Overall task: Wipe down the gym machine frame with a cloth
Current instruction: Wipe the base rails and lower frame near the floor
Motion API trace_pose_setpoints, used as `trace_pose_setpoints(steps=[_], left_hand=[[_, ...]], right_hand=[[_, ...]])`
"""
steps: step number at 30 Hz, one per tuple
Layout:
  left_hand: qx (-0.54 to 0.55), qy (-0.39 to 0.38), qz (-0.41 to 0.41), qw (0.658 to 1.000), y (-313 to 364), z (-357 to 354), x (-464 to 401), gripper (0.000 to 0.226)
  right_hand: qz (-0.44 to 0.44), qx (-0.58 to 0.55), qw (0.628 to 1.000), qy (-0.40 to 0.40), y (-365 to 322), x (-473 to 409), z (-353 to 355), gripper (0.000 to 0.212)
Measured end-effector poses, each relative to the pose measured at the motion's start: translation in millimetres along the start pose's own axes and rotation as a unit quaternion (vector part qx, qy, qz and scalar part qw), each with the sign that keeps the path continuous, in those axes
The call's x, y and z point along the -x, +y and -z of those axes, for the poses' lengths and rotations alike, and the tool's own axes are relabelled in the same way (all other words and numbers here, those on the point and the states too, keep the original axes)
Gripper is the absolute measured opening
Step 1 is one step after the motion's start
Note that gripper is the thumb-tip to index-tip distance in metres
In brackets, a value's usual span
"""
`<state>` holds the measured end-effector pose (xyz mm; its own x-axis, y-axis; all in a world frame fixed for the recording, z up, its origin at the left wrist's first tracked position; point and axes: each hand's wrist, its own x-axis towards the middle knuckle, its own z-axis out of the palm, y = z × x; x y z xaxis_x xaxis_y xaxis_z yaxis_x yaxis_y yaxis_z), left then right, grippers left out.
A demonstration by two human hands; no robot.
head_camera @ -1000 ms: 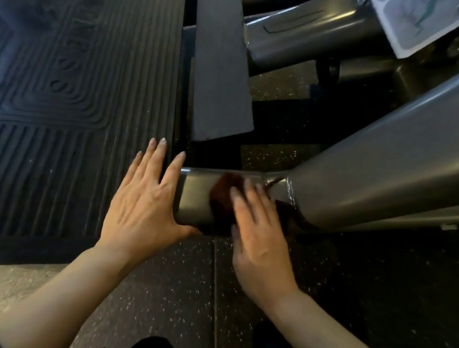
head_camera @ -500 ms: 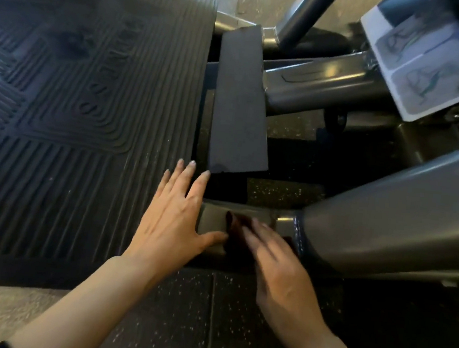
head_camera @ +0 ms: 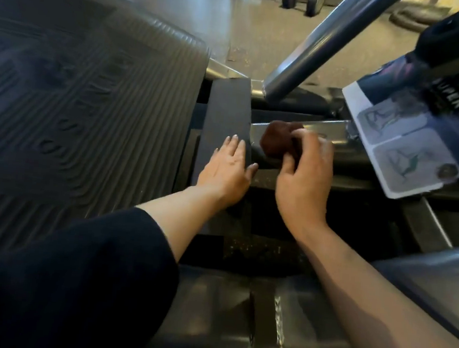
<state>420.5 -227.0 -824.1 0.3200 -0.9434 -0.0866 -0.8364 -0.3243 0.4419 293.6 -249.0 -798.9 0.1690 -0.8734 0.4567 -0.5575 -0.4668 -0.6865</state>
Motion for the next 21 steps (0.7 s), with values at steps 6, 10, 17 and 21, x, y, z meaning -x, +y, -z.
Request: trace_pose_setpoints(steps=[6,10,17,21], left_hand=[[-0.051,0.068,0.01,0.996,-7.8,-29.8,-8.3,0.068],[-0.043,0.086,0.007,0.995,-7.1,-27.8,-7.7,0.068],[-0.015,0.078,0.002,0.997,-5.7,-24.5,-4.6,0.066],[-0.028,0.07,0.01,0.997,-5.2,-22.1,-3.4,0.067]], right_hand=[[-0.02,0.179,0.984,-0.013,36.3,-59.3,-45.6,0.037],[-0.019,0.298,0.948,-0.111,47.8,-78.8,-68.9,0.048],[0.071,0.254,0.928,-0.264,24.3,-71.3,-79.9,0.054],[0.005,0.326,0.916,-0.235,65.3,-99.3,-35.9,0.057]])
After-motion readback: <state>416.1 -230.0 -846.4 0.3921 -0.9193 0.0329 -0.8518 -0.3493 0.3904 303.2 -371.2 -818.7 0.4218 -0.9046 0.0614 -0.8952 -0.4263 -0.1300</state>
